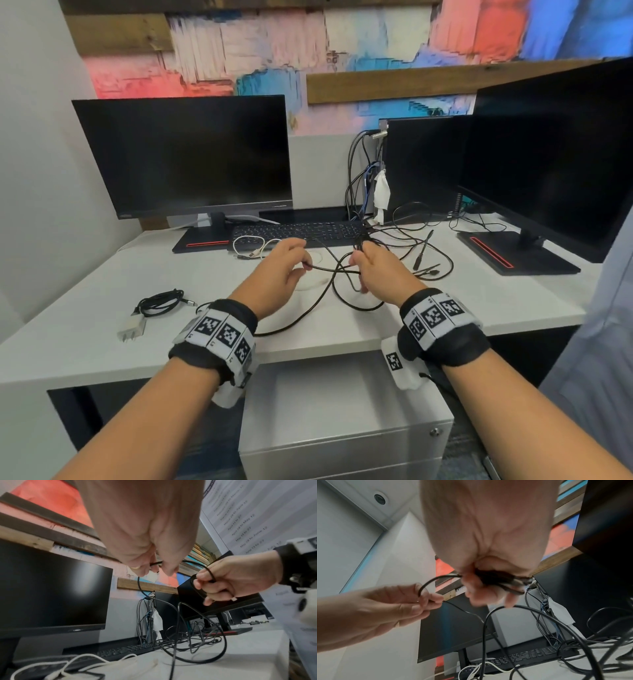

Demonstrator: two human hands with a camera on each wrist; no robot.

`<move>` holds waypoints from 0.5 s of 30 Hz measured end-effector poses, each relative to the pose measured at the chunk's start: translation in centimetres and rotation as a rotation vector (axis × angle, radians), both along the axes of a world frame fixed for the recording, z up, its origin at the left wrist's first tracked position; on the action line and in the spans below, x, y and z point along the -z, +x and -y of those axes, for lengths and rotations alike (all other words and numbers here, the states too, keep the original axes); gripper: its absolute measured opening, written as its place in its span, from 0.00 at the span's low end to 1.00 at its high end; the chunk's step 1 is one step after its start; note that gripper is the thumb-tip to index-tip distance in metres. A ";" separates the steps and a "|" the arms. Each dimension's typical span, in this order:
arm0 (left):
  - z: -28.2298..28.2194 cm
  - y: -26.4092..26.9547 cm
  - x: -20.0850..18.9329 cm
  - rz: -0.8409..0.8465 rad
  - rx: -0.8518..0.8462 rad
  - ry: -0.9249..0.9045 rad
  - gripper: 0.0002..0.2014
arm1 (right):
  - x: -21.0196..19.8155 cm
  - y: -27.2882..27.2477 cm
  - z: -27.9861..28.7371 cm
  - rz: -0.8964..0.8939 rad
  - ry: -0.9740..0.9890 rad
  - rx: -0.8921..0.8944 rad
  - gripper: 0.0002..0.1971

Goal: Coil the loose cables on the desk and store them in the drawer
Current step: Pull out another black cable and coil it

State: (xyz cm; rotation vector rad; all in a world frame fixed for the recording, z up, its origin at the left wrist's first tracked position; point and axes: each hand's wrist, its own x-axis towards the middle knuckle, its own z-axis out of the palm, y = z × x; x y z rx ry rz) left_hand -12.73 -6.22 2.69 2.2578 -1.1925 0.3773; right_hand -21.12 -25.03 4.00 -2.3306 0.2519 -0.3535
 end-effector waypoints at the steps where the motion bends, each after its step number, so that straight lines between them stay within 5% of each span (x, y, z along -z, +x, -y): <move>1: 0.0 0.2 -0.4 0.013 -0.015 0.001 0.06 | 0.1 -0.2 0.1 0.003 -0.011 -0.029 0.14; 4: 0.3 0.3 -1.5 0.039 -0.028 -0.061 0.07 | 0.1 -0.8 -0.1 0.019 -0.002 -0.122 0.27; 8: 0.6 0.5 -2.3 0.071 -0.071 -0.156 0.08 | -0.1 -1.0 -0.1 0.037 0.033 -0.174 0.24; 15: 0.6 0.6 -0.5 -0.097 -0.132 -0.183 0.06 | -1.6 -1.2 0.3 0.188 0.731 -0.254 0.27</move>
